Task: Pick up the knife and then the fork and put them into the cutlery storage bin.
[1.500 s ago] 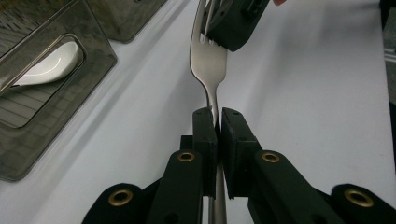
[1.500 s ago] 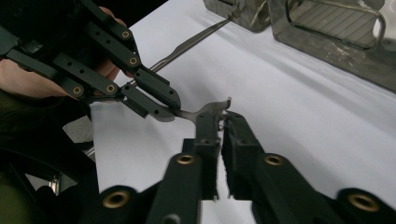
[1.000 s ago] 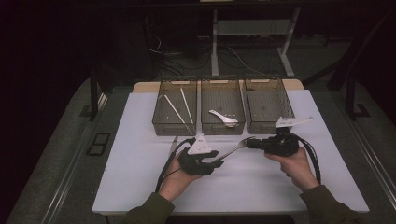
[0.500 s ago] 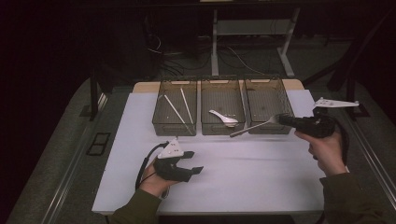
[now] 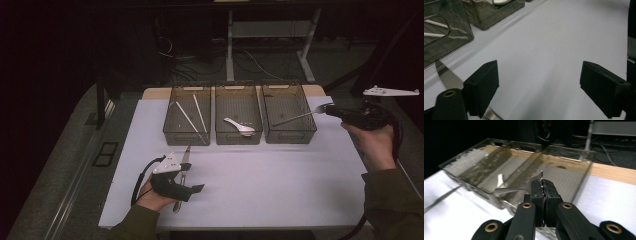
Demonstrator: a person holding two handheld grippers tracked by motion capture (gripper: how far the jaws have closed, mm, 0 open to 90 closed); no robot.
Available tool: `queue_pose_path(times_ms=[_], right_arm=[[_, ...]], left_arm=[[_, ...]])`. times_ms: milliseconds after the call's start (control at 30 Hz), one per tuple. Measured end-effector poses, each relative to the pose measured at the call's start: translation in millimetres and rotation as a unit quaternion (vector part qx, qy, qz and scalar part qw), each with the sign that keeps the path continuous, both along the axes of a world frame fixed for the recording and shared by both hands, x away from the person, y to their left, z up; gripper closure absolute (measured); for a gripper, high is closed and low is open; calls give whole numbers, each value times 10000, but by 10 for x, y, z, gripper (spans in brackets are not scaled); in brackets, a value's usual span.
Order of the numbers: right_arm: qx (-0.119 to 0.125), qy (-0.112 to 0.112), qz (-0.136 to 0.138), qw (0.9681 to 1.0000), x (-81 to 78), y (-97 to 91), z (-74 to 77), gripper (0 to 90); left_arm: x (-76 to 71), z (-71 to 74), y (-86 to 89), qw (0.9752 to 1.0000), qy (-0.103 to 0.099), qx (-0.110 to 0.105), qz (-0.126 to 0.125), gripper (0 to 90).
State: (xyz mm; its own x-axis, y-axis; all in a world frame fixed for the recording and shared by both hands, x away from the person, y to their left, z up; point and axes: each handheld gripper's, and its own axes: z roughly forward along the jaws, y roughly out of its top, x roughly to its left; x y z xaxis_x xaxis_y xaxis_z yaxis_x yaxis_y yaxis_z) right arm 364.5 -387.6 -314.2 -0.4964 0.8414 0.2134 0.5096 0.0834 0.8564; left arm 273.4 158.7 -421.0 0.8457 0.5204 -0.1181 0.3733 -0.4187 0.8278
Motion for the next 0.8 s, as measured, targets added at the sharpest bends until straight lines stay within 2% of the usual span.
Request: queue_pose_path(times_ms=[133,300,600,800], right_arm=[[-261,110,-109,9995,93,-18,-27,881],[-489,364,-31,9981,249,32,-71,881],[-675,909,276,9932,498,207,-233,880],[-741,1207,350,9893,660,267,-360,880]], left_arm=[[2,-16,29,10000,25,-25,39,89],[4,-22,8,10000,35,-23,2,83],[6,-34,-2,10000,71,-7,-41,83],[9,-38,-12,9999,82,5,-63,83]])
